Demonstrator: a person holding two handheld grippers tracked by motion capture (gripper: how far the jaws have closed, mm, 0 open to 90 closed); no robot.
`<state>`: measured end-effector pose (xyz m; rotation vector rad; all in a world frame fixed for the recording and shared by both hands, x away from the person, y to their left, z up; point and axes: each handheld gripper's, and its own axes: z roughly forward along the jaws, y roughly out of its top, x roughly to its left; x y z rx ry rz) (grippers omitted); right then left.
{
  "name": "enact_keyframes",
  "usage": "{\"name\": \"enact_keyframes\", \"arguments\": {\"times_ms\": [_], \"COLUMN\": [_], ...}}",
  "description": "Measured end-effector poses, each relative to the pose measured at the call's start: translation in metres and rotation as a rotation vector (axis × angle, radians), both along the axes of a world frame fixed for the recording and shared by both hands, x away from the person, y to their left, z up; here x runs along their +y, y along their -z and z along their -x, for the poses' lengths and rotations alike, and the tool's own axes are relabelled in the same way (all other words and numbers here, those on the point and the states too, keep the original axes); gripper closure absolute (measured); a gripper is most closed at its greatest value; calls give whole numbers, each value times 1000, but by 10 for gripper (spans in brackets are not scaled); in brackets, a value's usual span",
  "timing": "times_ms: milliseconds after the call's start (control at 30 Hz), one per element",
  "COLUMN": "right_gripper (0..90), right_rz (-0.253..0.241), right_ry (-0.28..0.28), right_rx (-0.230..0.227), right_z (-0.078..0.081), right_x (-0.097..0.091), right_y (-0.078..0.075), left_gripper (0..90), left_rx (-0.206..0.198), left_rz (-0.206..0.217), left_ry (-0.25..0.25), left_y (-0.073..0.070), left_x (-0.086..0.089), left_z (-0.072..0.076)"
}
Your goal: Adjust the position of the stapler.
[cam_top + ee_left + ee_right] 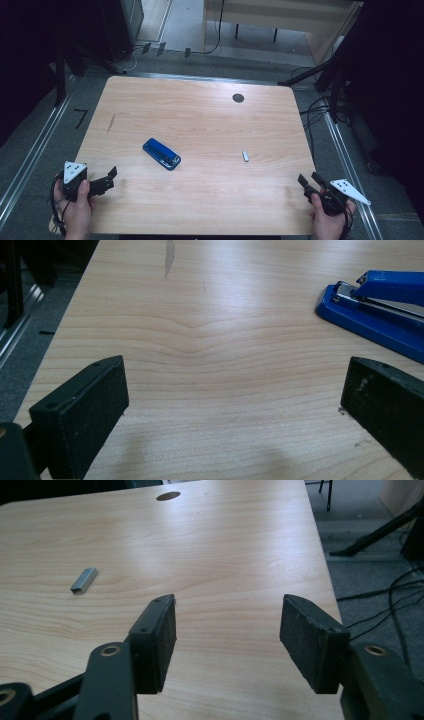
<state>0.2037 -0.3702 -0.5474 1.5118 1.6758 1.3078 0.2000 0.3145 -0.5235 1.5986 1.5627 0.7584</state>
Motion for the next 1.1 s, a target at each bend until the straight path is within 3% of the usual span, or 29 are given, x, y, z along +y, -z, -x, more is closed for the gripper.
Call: {"name": "enact_keyframes", "arguments": {"times_ms": [167,367,500,767,1100], "right_gripper": [494,390,389,366,368], "right_rz": [56,16,8,60,116], "right_ry": [-49,-91,-139,-203,-299], "right_rx": [-5,26,33,57,82], "right_z": [-3,-2,-4,-9,-24], "right_x": [5,17,24,46,88], "right_y": [-7,-16,-19,-25,-36], "left_gripper": [0,0,0,0,0], "left_rx": [16,22,21,26,18], "left_rz": [11,9,12,-2,-16], "left_ry": [-2,2,2,6,13], "left_y": [0,0,0,0,0], "left_x": [1,1,1,-1,-2], "left_z": [-2,-2,-2,-2,-2]}}
